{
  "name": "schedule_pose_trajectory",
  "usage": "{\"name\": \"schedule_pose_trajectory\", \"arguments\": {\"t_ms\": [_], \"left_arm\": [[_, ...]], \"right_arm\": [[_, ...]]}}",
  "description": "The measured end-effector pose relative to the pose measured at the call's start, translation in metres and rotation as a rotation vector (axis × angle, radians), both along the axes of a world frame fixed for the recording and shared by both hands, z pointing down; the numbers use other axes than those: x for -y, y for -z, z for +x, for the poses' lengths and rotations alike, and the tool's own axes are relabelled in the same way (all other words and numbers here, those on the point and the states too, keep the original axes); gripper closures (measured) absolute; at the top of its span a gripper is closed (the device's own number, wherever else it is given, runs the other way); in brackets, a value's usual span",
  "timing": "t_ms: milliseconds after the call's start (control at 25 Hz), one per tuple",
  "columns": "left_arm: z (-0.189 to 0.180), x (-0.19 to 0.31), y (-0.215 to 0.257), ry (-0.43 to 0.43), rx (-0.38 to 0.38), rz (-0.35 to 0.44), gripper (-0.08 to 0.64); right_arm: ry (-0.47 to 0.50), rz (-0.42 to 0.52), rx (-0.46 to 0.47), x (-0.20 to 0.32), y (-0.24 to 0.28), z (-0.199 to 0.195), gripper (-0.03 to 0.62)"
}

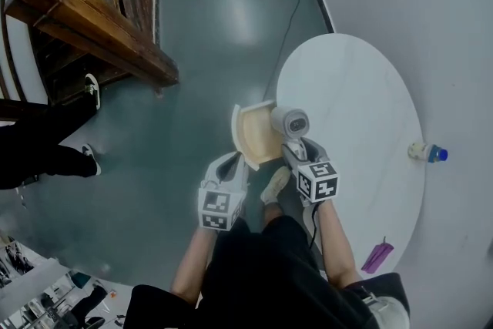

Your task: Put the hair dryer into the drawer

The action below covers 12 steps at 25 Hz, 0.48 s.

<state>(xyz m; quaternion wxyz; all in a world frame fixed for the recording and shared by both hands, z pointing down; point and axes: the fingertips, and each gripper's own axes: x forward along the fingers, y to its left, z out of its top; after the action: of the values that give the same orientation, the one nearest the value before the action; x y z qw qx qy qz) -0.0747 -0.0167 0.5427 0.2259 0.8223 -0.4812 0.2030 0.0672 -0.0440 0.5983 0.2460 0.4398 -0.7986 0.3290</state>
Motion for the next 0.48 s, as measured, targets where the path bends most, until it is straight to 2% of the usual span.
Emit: {"name": "schedule_pose_trajectory", "arguments": {"t_ms": [480], "left_arm": [[-0.048, 0.001, -0.035, 0.043, -0.025, -0.060, 0.552]], "right_arm": [[0.064, -0.079, -0.044, -0.001, -0.047, -0.057, 0.370]]}}
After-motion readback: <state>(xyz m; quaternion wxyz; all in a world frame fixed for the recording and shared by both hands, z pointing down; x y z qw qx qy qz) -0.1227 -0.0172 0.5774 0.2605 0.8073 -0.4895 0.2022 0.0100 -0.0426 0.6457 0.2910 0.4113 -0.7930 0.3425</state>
